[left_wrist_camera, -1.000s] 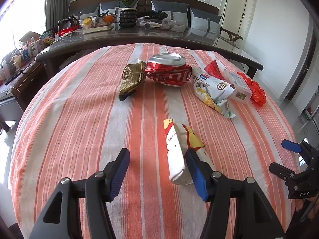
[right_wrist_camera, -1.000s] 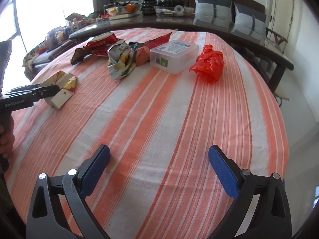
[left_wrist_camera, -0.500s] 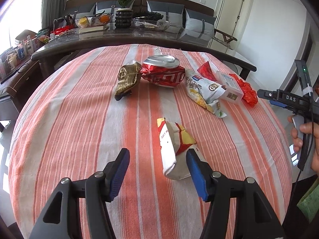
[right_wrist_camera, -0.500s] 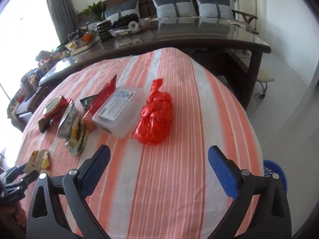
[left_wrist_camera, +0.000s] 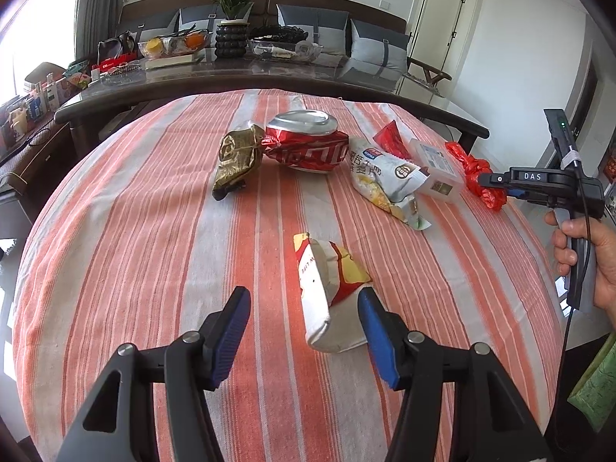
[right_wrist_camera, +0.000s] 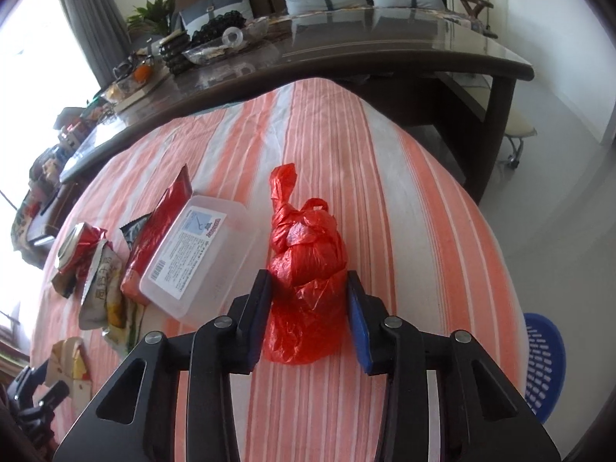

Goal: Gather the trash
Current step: 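Grasp the white snack box with the left tool while the right tool grasps the red plastic bag, then carry the snack box and red bag to the blue wastebasket and open both tools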

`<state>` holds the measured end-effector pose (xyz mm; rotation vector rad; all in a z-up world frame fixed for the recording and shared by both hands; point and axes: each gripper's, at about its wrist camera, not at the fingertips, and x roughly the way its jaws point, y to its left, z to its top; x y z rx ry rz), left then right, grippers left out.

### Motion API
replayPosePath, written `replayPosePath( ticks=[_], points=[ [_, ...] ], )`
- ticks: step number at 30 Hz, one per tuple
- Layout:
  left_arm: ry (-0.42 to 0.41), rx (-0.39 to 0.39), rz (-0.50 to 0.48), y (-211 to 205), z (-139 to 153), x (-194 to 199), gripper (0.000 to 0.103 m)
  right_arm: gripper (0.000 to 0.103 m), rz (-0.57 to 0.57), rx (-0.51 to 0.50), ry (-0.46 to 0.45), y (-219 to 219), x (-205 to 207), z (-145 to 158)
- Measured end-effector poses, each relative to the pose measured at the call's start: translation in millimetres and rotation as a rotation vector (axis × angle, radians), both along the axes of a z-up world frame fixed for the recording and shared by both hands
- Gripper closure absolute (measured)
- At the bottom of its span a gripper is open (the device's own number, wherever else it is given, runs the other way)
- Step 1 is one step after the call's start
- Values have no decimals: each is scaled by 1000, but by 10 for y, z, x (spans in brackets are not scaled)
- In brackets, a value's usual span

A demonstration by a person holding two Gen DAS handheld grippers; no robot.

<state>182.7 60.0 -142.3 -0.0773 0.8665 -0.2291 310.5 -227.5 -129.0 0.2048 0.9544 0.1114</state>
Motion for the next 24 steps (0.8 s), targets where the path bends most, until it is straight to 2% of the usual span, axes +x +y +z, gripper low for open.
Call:
replayPosePath(
  ticks=[3,5,7,8,9,11,15,19,24],
  points=[
    [-10,-2,6,-9,7,5,48,66,44,3,-18,18,-215,89],
    [-10,-4,10,-3,2,7,56,66,83,5,-24,59,-409,137],
    [-2,-6,10,-1,-16,15,73,66,120,10,-24,116,-614,166],
    [4,-9,9,1,-28,17,78,66,139,4,-23,153,-710,169],
    [10,-17,7,6,-37,21,88,66,157,-2,-23,189,-805,170],
    [3,-37,13,30,-25,3,94,66,185,-5,-21,254,-965,163],
    [1,-65,15,62,-9,-50,94,66,207,-26,-12,343,-1189,119],
    [-5,-95,4,55,37,-127,95,66,227,-94,-5,419,-1280,55],
    [-28,-102,-18,-56,134,-209,95,67,228,-82,-24,401,-1344,81]
  ],
)
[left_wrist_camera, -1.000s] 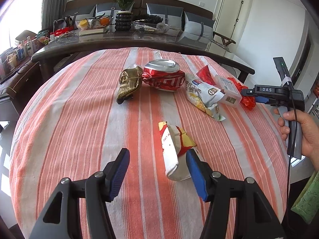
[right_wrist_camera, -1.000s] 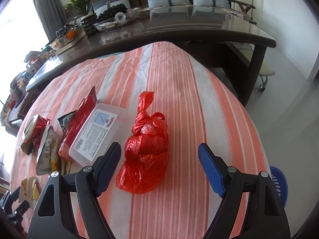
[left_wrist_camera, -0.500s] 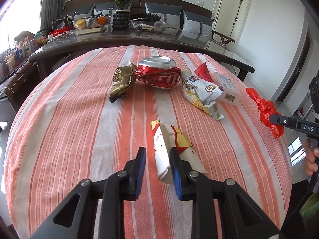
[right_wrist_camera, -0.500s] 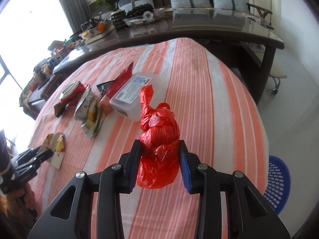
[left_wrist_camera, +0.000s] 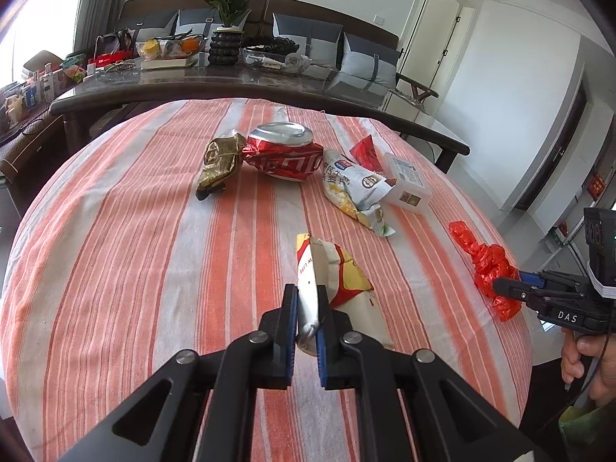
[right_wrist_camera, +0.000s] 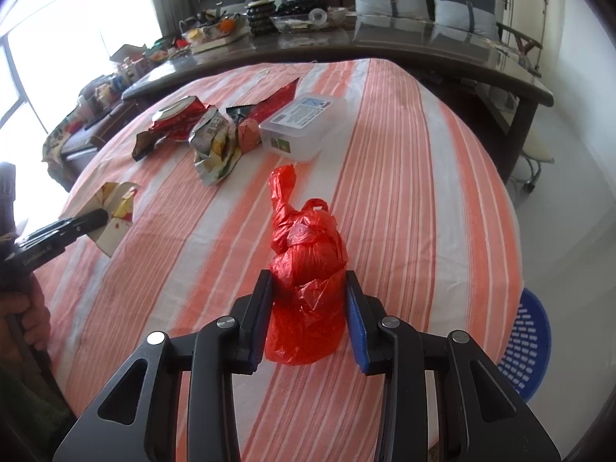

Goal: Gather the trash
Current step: 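Carry the snack box and red bag to the blue wastebasket and open both tools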

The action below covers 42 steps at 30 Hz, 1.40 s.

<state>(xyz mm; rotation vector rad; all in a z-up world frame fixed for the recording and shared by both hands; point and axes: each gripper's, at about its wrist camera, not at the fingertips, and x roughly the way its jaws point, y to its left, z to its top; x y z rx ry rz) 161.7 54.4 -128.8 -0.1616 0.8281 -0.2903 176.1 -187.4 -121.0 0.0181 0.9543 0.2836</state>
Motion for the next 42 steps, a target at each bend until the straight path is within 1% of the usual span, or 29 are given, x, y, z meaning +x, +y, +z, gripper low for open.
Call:
replayPosePath(
  ticks=[4,8,11,13,17,21,26,31,36,42],
  points=[
    [-19,12,-39,-214,102,-45,95,67,7,1,18,-22,-6,-61],
    [-29,10,-101,-549,208,-76,95,67,-7,42,-8,-149,-59,43],
    [-26,-4,-169,-903,276,-61,95,67,-36,70,-28,-352,-75,146],
    [-22,-18,-224,-1190,321,-38,95,67,-72,76,-38,-555,-86,190],
    [-29,-18,-343,-1867,404,-11,95,67,-178,58,-50,-1096,-146,244],
    [-14,-11,-439,-2547,396,67,95,67,-289,37,-38,-1690,-246,244],
    [34,-11,-525,-3316,260,187,95,67,-409,18,28,-2366,-262,84],
    [83,-5,-577,-3891,24,268,95,67,-506,21,85,-2880,-234,-188],
    [136,13,-604,-4306,-266,368,95,67,-556,59,133,-3190,-220,-466],
    [184,48,-611,-4593,-589,520,94,67,-560,72,164,-3364,-172,-614]
  ],
)
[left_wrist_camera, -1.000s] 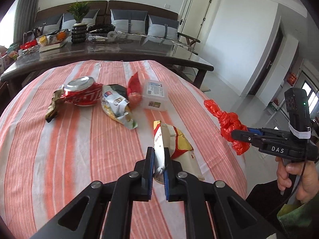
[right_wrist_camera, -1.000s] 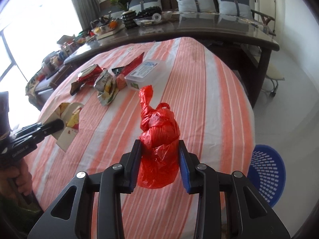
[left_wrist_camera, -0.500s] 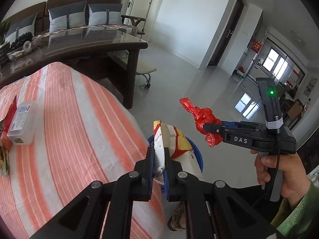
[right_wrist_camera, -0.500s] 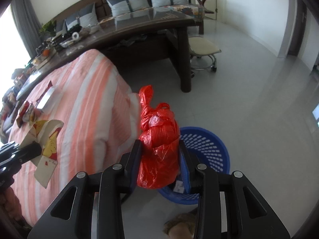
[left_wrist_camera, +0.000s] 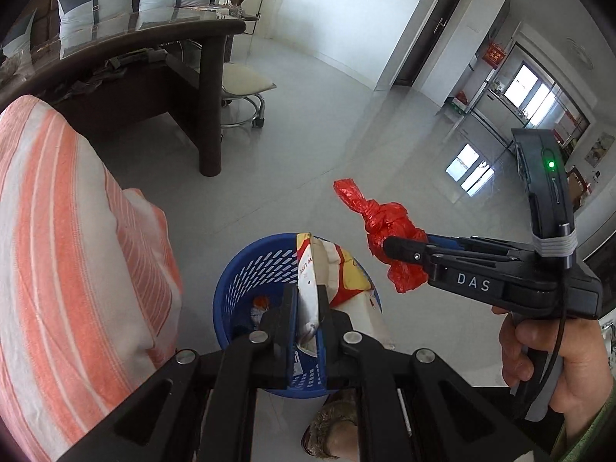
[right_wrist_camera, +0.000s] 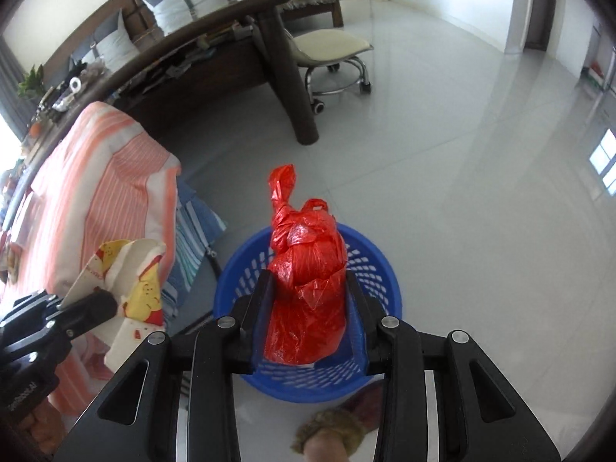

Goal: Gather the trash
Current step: 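Carry the snack box and red bag to the blue wastebasket and open both tools, then move both tools back over the table toward the gold wrapper and chip packet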

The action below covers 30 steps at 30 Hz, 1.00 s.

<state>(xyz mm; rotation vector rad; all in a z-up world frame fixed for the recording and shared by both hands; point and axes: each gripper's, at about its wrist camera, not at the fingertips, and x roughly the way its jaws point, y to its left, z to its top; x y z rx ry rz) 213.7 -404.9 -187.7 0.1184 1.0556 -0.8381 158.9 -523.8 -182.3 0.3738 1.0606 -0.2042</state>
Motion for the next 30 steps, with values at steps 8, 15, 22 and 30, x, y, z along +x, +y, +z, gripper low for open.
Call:
replayPosePath(
  ticks=[8,15,22,30],
  points=[
    [1,48,-35,-351,-298,59,92,62,-6,36,8,-201,71,-155],
    [3,52,-22,-311,-367,73,61,47,-13,37,-14,-289,44,-116],
    [-62,-20,-22,-22,94,-110,49,17,-52,-59,-116,-247,-50,239],
    [-199,46,142,1230,523,-283,41,5,25,-183,-230,440,-42,592]
  ],
)
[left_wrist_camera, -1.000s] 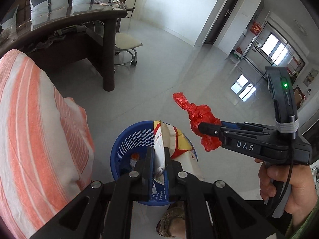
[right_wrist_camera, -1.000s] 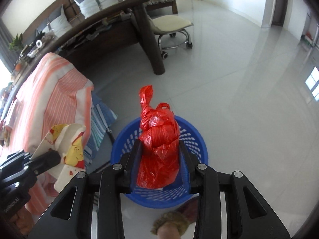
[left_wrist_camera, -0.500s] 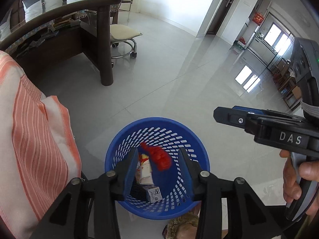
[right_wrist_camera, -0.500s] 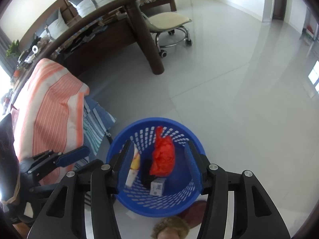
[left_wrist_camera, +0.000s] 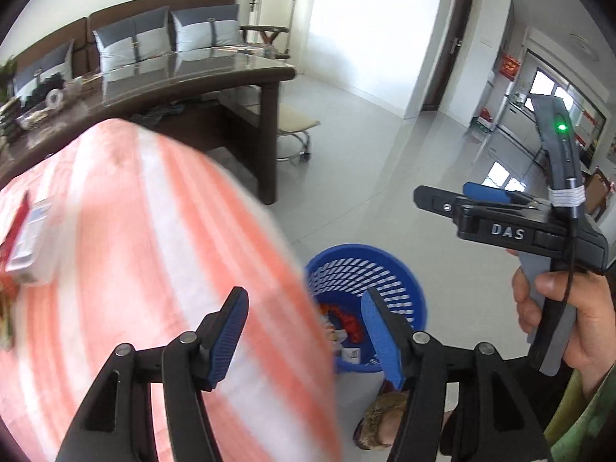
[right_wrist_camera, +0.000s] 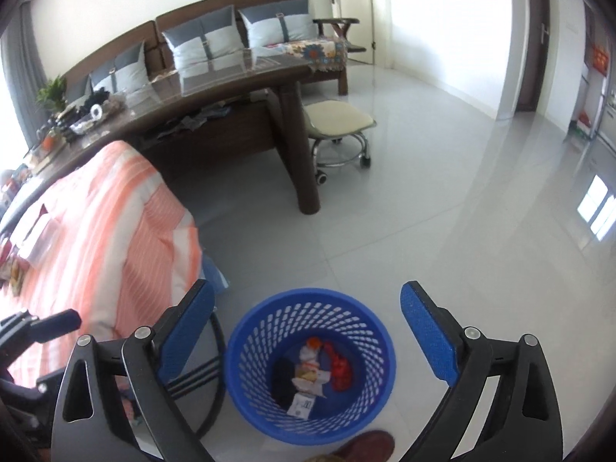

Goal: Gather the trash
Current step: 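Move both tools back over the table toward the gold wrapper and chip packet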

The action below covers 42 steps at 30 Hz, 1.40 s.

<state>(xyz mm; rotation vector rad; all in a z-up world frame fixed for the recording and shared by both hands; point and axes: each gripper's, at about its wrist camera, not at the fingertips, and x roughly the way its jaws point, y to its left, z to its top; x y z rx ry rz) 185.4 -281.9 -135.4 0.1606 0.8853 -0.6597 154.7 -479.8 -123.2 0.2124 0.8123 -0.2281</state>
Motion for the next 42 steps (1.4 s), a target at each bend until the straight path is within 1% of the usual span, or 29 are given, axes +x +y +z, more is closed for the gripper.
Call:
replayPosePath(
  ticks=[2,5,8,9,12,15,16,17,19,21,24,28,42],
  points=[
    [-4,36,89,432,-6,2,41,5,73,-26,-23,346,34,57],
    [5,70,212,1075,-38,22,41,5,213,-62,-59,958,87,130],
    [-25,133,338,1673,-59,30,40,3,346,-48,-76,1583,100,156],
    [-25,144,376,1870,-79,33,41,3,384,-36,-70,1776,107,140],
    [1,145,465,2406,-126,63,40,2,493,-7,-30,2341,143,65],
    [21,146,529,2797,-172,126,40,2,553,-18,3,2830,236,-36],
    [22,135,539,2899,-176,127,35,2,560,-18,14,2948,285,-67],
    [21,130,549,2982,-181,147,33,2,562,-13,28,3058,341,-110],
    [19,140,565,3094,-202,179,21,2,560,-5,56,3219,439,-185],
    [17,140,557,3162,-218,195,16,2,550,-26,74,3377,491,-252],
    [16,148,545,3153,-225,187,14,1,534,-63,120,3483,534,-336],
    [18,153,541,3139,-240,217,11,0,526,-78,125,3485,521,-324],
    [19,152,541,3139,-246,229,11,0,525,-81,125,3514,521,-329]
  ],
)
